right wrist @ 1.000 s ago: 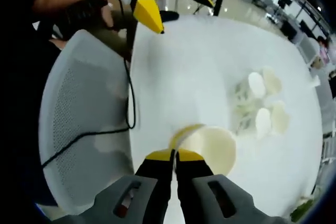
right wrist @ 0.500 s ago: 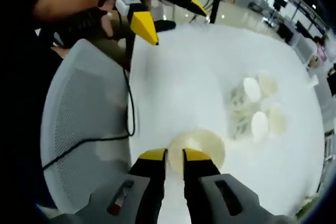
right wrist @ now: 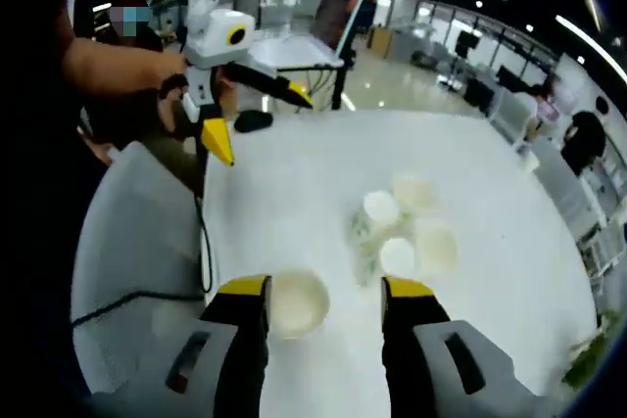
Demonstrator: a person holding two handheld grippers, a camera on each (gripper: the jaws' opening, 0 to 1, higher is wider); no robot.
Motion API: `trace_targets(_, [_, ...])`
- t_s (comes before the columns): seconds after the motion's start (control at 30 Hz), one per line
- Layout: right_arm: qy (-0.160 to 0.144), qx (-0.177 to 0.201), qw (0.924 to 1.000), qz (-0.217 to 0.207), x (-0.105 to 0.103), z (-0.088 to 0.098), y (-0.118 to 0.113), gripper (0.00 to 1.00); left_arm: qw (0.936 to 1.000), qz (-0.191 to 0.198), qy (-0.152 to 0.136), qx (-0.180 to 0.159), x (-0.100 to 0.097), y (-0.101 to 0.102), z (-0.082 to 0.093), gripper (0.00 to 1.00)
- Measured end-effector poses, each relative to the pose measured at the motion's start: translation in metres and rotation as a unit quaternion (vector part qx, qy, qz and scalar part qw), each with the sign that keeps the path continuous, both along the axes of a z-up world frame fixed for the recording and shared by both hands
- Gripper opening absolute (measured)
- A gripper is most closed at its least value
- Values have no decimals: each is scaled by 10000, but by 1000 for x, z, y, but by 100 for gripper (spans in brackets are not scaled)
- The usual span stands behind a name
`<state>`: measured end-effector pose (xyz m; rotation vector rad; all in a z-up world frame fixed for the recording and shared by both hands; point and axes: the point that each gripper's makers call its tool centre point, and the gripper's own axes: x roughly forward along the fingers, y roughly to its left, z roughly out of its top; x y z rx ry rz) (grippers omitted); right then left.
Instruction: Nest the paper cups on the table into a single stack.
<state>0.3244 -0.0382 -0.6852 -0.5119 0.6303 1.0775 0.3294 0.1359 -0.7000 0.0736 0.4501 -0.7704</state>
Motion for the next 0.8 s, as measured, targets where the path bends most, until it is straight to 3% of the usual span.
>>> trace_targets(0.1, [-212,265,9992,-232,9,6,-14,48,10000,-22,-50,-10,0,-3,1,98])
trace_targets(0.53, [-457,1087,9882,-976,11,6,-64,70,9999,6,-137,25,-3,-3,-6,98])
trace_targets(0.7, [-632,1496,9830,-859,7,-9,-77,77,9993,13,-386,13,-6,1,-13,98])
trace_targets(0.8, [-693,1678,9797,-852,2,-15,-81,82,9995,-14,-319,-68,-11,-1,-18,98])
